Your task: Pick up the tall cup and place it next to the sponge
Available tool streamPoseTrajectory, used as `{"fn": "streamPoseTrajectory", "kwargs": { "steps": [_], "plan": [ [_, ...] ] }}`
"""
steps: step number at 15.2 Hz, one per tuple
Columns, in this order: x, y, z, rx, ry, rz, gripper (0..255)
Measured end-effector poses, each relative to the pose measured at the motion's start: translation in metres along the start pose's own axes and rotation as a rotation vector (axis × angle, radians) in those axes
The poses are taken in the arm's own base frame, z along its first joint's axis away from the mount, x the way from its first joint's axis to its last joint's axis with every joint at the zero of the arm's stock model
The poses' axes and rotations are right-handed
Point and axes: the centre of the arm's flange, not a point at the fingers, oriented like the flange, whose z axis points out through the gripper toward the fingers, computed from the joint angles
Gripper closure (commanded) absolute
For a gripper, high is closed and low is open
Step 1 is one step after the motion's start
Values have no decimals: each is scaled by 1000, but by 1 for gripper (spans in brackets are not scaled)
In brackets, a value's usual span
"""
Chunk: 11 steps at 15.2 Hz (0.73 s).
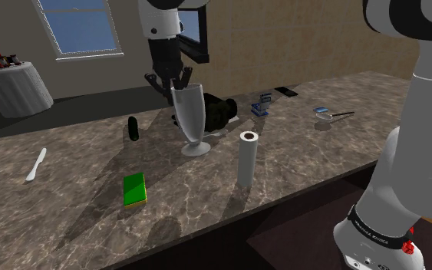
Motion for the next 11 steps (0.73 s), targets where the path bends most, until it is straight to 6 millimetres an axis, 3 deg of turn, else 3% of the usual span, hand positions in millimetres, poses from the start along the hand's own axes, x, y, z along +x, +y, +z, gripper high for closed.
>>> {"fn": "streamPoseTrajectory", "kwargs": {
  "steps": [11],
  "plan": [
    [2, -1, 56, 0, 0, 0, 255]
  ]
}}
